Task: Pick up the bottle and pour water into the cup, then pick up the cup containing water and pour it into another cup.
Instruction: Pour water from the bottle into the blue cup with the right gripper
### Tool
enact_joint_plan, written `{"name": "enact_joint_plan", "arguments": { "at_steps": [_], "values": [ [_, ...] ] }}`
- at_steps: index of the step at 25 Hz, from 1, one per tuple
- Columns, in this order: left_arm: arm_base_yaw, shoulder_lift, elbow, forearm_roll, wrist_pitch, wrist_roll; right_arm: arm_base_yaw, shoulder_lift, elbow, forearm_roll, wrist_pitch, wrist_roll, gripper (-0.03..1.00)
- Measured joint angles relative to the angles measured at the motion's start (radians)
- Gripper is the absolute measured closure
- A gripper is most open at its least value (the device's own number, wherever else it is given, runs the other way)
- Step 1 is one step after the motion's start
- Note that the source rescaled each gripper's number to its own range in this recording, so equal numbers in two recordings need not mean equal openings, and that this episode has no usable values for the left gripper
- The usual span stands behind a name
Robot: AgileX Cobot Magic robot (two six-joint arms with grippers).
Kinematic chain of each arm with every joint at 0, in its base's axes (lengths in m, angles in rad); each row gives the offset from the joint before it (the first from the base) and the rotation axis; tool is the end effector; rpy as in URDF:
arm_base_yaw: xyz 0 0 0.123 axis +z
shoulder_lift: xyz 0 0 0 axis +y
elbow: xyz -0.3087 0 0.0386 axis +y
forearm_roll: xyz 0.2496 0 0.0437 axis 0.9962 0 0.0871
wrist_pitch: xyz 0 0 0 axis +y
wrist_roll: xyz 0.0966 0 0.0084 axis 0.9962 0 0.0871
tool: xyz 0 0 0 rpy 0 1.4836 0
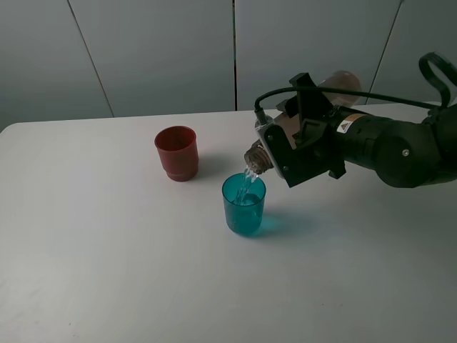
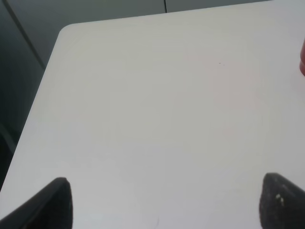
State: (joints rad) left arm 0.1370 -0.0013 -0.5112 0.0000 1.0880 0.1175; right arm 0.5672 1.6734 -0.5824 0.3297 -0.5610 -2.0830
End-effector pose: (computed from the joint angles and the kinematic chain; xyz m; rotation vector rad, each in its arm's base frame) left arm -0.0268 -0.0037 0.2761 -0.0201 2.0627 0.1574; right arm 0.2698 0.1521 0.1818 -1.9599 0.9228 -0.9233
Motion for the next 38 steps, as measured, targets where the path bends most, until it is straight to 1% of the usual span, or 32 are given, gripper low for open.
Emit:
{"name": "enact_joint_plan", "arguments": {
  "at_steps": [5, 10, 17, 24, 28, 38],
  "values": [
    [0.000, 0.000, 0.000, 0.000, 0.000, 0.000, 0.000, 0.004, 0.000, -0.014, -0.030, -0.005, 0.96],
    [0.000, 0.000, 0.000, 0.000, 0.000, 0.000, 0.000, 0.004, 0.000, -0.036, -0.040, -0.006, 0.96],
    [0.000, 0.000, 0.000, 0.000, 0.000, 0.000, 0.000, 0.004, -0.002, -0.108, -0.064, -0.006, 0.96],
    [0.000, 0.000, 0.000, 0.000, 0.000, 0.004, 0.000, 0.004, -0.002, -0.137, -0.083, -0.006, 0.96],
    [0.000, 0.000, 0.000, 0.000, 0.000, 0.004, 0.000, 0.004, -0.002, -0.137, -0.120, -0.006, 0.96],
    [0.000, 0.000, 0.000, 0.000, 0.000, 0.004, 0.000, 0.008, -0.002, -0.137, -0.122, -0.006, 0.96]
  ]
}}
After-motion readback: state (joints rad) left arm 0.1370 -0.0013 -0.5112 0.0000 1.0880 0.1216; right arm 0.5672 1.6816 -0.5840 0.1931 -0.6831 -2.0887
